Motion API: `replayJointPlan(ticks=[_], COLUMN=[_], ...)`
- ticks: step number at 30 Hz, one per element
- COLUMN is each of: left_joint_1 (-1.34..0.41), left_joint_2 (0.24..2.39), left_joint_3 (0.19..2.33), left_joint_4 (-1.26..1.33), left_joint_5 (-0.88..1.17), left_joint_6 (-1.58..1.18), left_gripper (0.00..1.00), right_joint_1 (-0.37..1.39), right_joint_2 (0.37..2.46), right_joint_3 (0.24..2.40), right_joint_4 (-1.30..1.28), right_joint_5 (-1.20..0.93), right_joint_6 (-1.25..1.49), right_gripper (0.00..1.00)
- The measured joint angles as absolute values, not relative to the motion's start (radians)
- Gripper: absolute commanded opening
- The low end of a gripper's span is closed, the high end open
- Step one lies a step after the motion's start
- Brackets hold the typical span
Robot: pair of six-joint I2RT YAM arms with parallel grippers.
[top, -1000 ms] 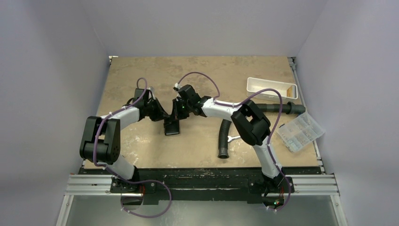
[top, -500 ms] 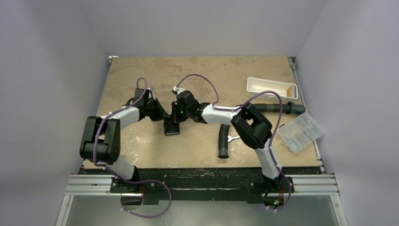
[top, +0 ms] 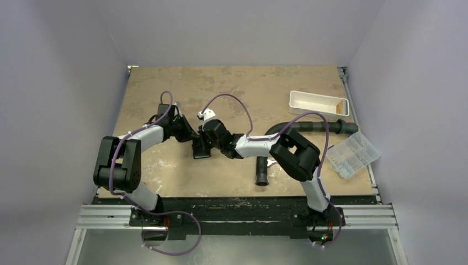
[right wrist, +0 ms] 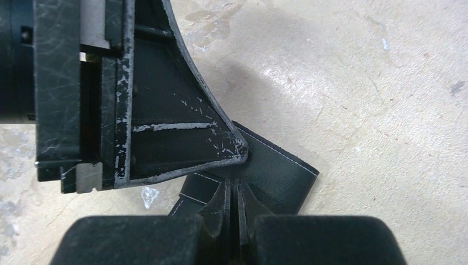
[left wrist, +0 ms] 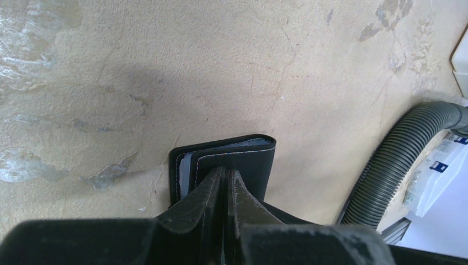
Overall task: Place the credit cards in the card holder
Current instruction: Close the card holder at the center of the board.
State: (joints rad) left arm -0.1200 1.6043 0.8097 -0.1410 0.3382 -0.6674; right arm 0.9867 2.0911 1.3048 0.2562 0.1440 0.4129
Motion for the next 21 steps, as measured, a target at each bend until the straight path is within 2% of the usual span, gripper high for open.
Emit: replayJointPlan(ticks=[21], left_joint_1=[-0.12], left_joint_2=[1.602], left_joint_3=[0.81], left_joint_4=[-0.148], left_joint_5=[0.338], left_joint_6=[-0.662], left_gripper=[0.0], right_joint_1=[1.145], right_joint_2=[2.152], right_joint_3=[1.329], right_joint_4=[0.318], right_joint_5=[0.554], right_joint_6=[0.201], right_gripper=[0.0])
